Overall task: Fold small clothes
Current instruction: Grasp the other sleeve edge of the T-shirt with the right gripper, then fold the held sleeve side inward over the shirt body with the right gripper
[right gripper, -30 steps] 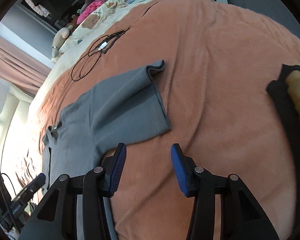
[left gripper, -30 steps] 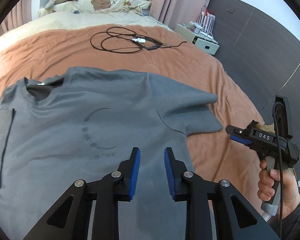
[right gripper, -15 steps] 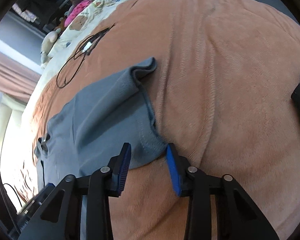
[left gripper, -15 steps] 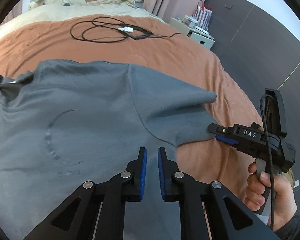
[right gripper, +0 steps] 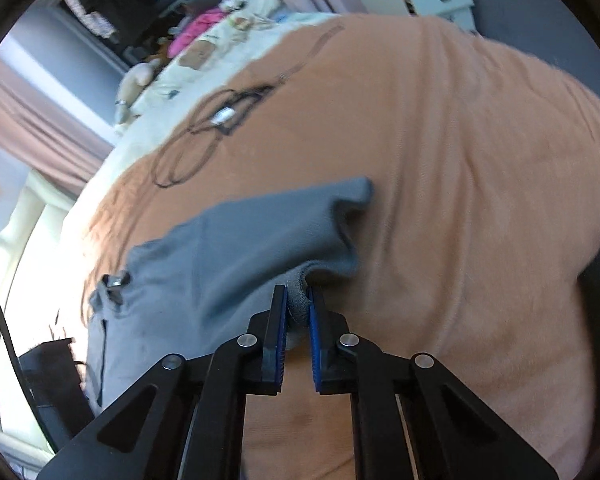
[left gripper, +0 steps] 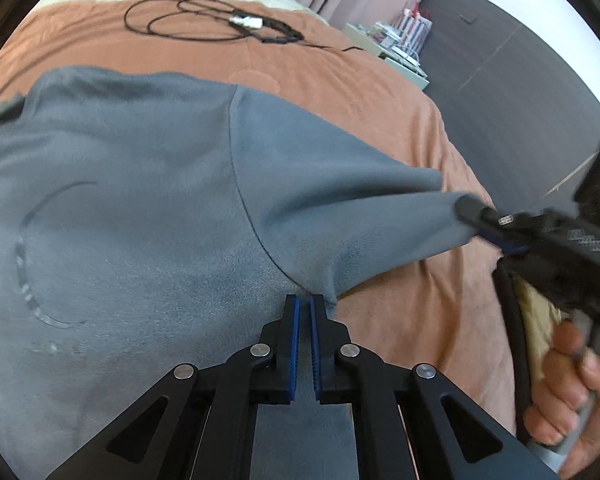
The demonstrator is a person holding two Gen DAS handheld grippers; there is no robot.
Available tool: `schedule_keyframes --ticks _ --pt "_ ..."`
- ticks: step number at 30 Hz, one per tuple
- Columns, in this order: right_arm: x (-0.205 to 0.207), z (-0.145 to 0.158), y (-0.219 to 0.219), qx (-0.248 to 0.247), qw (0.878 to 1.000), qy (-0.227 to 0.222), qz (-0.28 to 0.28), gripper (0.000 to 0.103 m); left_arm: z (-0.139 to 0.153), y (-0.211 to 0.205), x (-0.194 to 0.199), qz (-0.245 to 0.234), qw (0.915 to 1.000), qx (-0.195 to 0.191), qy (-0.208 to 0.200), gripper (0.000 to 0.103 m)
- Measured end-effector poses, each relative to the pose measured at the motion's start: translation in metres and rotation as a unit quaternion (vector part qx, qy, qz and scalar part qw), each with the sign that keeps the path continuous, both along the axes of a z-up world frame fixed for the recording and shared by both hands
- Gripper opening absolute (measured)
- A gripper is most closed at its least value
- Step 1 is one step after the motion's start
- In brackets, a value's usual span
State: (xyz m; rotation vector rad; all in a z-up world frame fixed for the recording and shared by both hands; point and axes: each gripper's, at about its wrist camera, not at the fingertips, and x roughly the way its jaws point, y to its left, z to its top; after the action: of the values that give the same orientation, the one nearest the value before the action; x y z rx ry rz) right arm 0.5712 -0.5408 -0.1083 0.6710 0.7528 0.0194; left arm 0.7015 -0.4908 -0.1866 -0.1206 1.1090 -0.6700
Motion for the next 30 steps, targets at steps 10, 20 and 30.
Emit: schedule_keyframes --ticks 10,20,30 --pt "-0.008 0.035 0.043 -0.018 0.998 -0.037 0.052 0.006 -0.013 -0.007 0.012 0.015 0.9992 -0.014 0.035 0.002" --pt "-0.006 0.043 0.062 -0.041 0.996 -0.031 0.074 0.006 0.001 0.052 0.011 0.028 0.9963 -0.047 0.066 0.003" --pt "0.002 0.039 0.118 -0.081 0.99 -0.003 0.119 0.006 0.041 0.126 0.008 0.073 0.9962 -0.033 0.032 0.003"
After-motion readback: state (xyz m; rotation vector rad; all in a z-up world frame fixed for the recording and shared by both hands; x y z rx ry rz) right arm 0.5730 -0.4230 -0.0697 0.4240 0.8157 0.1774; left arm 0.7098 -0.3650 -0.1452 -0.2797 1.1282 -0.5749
